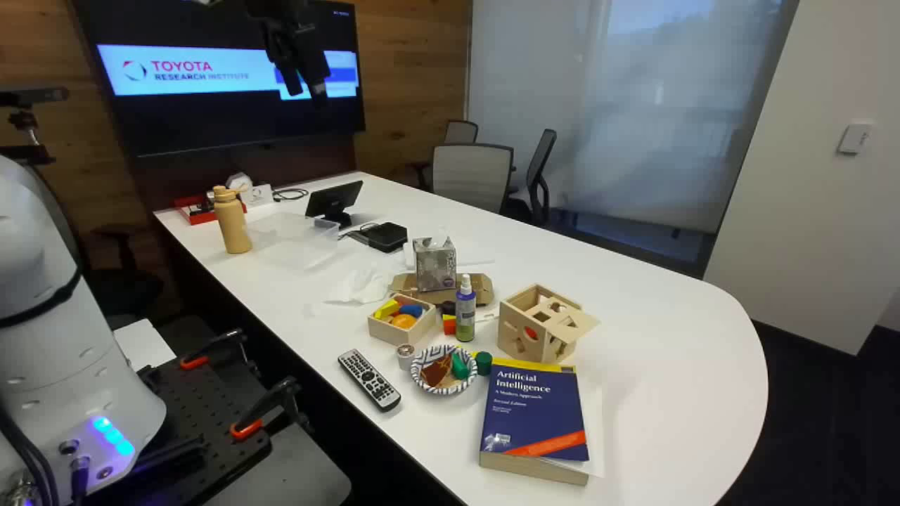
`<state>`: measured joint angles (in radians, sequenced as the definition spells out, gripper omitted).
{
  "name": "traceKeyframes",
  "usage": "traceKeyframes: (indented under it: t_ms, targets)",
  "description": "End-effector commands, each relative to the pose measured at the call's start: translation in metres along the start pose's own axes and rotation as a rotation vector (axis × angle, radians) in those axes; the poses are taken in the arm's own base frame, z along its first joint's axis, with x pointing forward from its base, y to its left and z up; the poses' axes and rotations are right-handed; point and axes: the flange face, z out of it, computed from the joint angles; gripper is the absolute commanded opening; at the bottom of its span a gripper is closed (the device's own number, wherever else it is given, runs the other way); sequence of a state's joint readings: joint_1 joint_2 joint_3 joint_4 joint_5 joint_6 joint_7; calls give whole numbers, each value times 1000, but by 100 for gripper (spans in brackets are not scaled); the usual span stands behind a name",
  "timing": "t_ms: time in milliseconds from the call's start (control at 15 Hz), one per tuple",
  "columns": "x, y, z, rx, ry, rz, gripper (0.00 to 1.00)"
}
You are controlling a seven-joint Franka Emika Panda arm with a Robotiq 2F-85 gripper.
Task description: Press a button on the remote control.
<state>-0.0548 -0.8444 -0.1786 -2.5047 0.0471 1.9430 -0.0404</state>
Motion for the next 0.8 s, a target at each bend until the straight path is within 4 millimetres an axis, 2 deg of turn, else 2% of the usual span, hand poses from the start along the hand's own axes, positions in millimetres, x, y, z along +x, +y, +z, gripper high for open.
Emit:
traceKeyframes:
  t_ms: [0,67,200,400,533,733]
  targets:
    - [0,0,0,0,-1,0,100]
    - [0,0,0,0,-1,0,100]
    - [12,5,12,-3,-14,47,100]
    - [35,13,44,-26,-20,112,100]
    - [54,18,76,-43,-22,157,100]
    - [76,24,142,-62,-25,244,100]
